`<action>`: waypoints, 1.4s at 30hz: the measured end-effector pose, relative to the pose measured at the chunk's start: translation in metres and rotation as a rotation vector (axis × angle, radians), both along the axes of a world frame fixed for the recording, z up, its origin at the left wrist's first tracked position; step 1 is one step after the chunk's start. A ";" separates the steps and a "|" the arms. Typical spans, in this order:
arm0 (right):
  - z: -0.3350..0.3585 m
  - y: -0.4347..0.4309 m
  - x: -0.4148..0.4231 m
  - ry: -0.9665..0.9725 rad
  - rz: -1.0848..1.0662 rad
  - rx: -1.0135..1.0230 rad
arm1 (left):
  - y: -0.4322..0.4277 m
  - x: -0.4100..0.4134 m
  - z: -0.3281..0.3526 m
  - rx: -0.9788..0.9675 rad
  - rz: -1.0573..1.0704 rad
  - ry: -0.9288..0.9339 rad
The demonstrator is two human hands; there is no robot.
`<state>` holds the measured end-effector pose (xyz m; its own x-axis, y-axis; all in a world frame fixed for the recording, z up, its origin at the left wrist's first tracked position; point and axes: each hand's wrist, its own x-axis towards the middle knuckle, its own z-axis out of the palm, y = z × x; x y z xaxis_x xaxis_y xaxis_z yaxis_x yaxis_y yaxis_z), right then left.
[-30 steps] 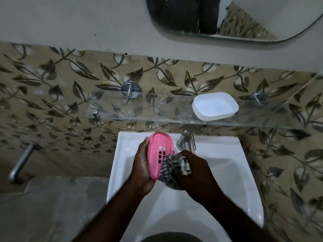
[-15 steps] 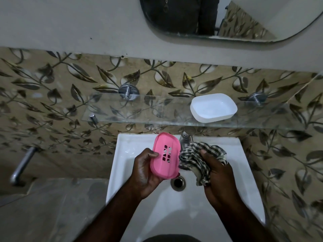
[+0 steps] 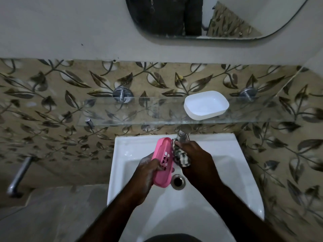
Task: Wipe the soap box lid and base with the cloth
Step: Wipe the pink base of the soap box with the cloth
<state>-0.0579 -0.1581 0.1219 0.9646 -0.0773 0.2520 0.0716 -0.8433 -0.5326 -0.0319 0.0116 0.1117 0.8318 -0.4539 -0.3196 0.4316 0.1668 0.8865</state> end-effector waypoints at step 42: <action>0.004 0.023 -0.007 0.252 0.018 0.888 | 0.014 0.007 -0.029 0.058 0.010 -0.088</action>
